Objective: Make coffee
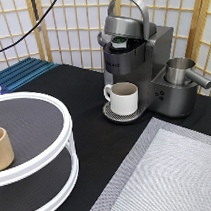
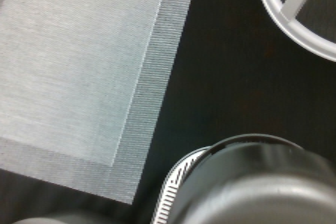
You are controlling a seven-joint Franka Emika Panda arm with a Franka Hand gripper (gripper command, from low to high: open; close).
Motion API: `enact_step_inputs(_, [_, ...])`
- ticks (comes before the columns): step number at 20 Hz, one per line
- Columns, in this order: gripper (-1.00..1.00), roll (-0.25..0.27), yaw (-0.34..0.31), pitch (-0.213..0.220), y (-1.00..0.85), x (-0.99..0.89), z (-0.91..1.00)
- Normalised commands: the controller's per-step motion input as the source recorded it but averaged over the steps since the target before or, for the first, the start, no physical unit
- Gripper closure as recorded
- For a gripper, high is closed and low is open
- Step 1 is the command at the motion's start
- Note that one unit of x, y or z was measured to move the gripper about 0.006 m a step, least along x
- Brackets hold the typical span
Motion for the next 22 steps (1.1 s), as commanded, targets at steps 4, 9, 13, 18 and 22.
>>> enact_step_inputs(4, [-1.0, 0.0, -0.016, 0.107, -0.23, 0.16, -0.18])
enact_step_inputs(9, [-1.0, 0.0, -0.011, 0.101, -0.34, 0.14, -0.22])
enact_step_inputs(13, [-1.0, 0.004, -0.003, 0.093, -0.59, 0.02, -0.48])
enact_step_inputs(18, [-1.0, 0.054, 0.0, 0.075, -0.67, -0.03, -0.42])
enact_step_inputs(22, [-1.0, 0.09, 0.002, 0.081, -0.58, -0.16, -0.17])
